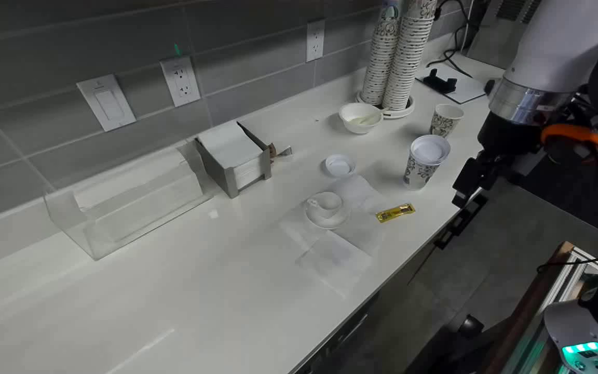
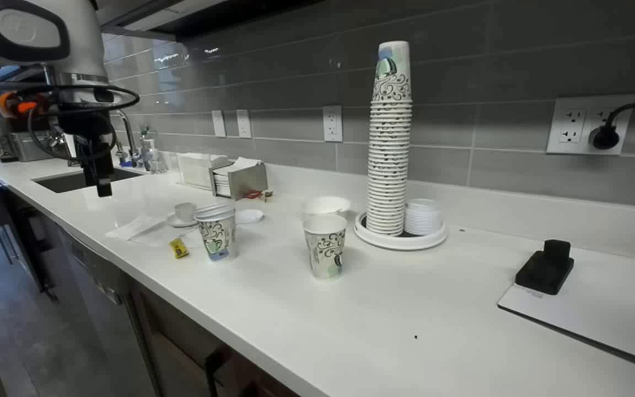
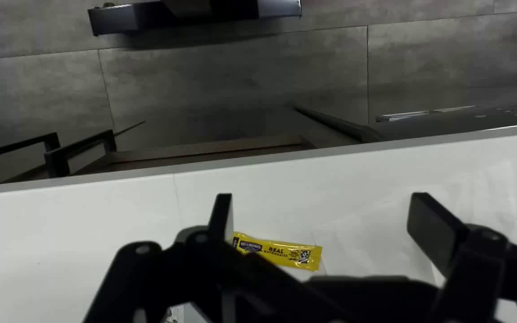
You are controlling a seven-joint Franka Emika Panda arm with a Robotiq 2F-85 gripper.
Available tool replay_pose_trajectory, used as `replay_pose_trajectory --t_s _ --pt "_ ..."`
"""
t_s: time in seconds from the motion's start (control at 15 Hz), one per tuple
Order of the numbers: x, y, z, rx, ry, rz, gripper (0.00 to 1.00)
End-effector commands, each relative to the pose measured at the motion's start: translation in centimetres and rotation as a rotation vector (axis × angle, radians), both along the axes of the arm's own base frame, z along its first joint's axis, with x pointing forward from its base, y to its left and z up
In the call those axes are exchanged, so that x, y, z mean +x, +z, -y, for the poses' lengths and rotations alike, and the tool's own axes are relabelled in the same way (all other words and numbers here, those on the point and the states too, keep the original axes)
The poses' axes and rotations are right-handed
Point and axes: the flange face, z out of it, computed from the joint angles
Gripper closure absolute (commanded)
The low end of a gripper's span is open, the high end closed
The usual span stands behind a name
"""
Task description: Stack the cup lids
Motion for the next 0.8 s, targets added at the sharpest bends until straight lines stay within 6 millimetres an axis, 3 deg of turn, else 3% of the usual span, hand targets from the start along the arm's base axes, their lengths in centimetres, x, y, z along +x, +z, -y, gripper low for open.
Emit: replay_pose_trajectory --t_s 0.0,0.33,0.4,0.73 --pt "0.0 0.0 0.0 0.000 0.000 -0.001 0.00" --pt "0.0 0.0 0.0 0.000 0.000 -0.001 0.00" --pt "0.5 0.6 0.8 0.002 -0.028 0.025 0.00" --pt "5.2 3.9 9.9 -0.002 -0.206 0.155 0.00"
